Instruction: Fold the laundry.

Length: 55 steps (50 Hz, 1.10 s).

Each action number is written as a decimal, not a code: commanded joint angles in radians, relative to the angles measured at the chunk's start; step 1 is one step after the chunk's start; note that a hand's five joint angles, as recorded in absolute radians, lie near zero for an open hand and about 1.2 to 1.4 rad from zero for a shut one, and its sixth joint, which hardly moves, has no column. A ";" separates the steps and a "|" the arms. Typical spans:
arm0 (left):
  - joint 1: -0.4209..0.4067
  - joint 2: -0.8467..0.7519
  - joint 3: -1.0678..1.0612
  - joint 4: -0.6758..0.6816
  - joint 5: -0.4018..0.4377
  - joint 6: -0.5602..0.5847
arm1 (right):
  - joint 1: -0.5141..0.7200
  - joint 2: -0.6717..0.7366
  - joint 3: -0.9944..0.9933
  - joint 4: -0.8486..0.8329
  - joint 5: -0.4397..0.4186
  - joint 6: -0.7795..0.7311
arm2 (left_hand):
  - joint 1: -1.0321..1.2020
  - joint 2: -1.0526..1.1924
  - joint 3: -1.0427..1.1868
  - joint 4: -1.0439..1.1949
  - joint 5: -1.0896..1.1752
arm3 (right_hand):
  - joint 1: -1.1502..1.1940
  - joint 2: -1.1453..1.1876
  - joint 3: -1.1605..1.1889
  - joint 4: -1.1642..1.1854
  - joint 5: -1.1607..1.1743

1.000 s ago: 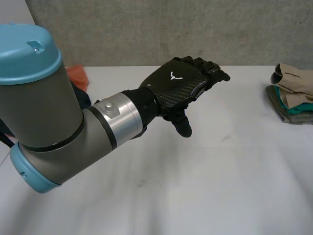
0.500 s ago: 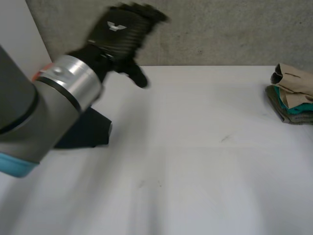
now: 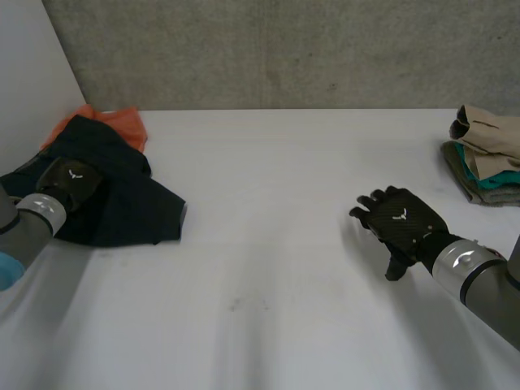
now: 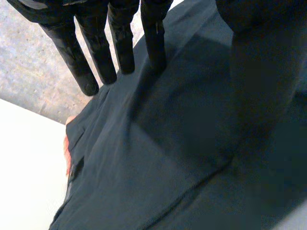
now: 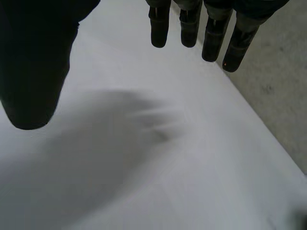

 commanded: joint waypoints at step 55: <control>-0.600 0.476 -0.140 0.092 -0.292 -0.541 | -0.117 -0.164 -0.132 0.145 0.081 0.203 | -0.202 -0.184 -0.180 -0.182 -0.185 | -0.021 -0.048 -0.034 -0.060 -0.057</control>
